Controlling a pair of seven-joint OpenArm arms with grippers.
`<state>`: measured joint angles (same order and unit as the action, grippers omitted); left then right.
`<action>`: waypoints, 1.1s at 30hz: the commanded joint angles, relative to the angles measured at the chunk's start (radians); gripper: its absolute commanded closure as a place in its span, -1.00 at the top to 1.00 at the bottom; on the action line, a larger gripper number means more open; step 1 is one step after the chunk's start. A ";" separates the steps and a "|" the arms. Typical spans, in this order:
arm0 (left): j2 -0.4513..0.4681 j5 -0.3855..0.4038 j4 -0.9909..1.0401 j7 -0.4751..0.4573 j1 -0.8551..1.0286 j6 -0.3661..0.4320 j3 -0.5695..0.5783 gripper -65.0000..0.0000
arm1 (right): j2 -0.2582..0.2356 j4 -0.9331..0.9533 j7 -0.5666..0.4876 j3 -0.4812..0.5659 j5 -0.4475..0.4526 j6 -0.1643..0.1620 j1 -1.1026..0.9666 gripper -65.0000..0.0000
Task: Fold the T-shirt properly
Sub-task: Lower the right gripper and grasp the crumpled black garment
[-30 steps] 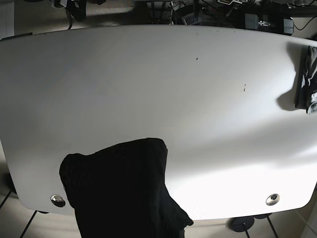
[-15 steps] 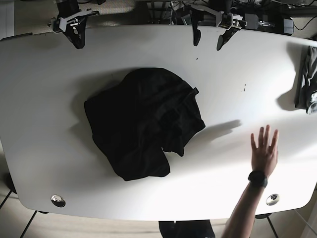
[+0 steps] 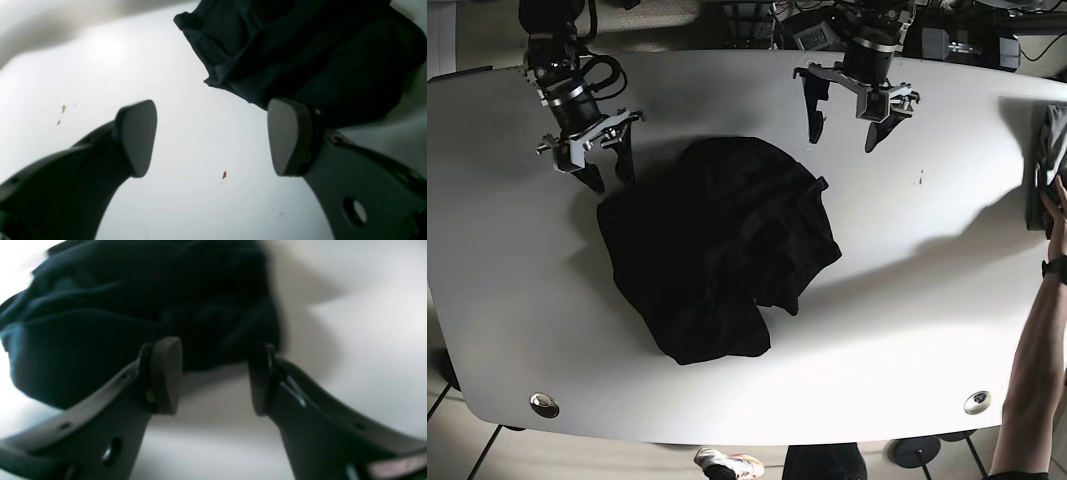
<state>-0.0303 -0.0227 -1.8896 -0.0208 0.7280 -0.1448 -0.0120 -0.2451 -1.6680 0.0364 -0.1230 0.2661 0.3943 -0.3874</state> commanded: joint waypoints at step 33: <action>-0.001 0.004 0.029 0.003 -0.092 0.000 -0.042 0.49 | 0.206 0.598 0.403 0.449 0.017 0.203 0.855 0.77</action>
<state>-0.0277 -0.0231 -1.8427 0.0105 0.6315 -0.1459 -0.0544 -0.0422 -1.0496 0.4667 0.3286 0.2665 0.5945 0.4355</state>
